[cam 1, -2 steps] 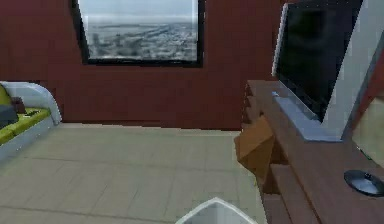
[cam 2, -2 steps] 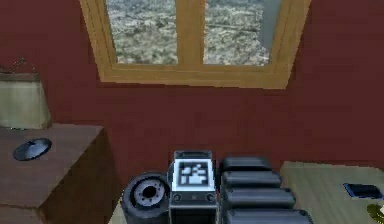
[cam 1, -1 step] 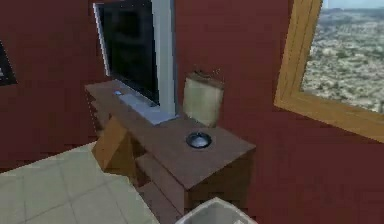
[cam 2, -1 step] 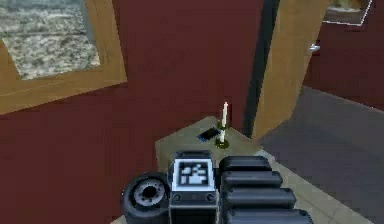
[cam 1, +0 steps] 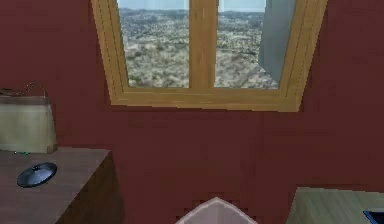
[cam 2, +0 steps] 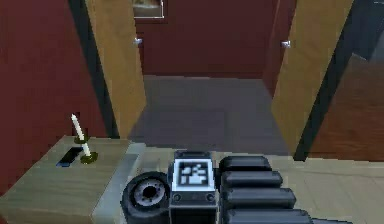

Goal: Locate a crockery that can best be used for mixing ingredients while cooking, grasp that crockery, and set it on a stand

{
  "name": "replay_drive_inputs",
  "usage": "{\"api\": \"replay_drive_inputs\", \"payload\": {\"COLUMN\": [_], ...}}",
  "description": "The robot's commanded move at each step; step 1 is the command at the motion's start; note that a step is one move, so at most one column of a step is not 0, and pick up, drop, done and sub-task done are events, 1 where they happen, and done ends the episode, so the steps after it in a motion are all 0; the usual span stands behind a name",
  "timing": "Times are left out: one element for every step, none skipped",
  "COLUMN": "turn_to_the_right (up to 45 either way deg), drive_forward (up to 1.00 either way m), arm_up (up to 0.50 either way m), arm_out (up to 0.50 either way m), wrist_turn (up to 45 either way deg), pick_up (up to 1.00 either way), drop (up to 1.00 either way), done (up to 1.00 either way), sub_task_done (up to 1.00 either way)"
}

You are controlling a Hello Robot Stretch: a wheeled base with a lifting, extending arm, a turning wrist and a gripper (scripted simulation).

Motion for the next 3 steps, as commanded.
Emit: {"api": "replay_drive_inputs", "payload": {"turn_to_the_right": [18.0,-45.0,-45.0], "drive_forward": [0.00,0.00,0.00], "arm_up": [0.00,0.00,0.00], "arm_out": [0.00,0.00,0.00], "wrist_turn": [0.0,0.0,0.0], "pick_up": [0.00,0.00,0.00], "drop": [0.00,0.00,0.00], "done": [0.00,0.00,0.00], "sub_task_done": [0.00,0.00,0.00]}}
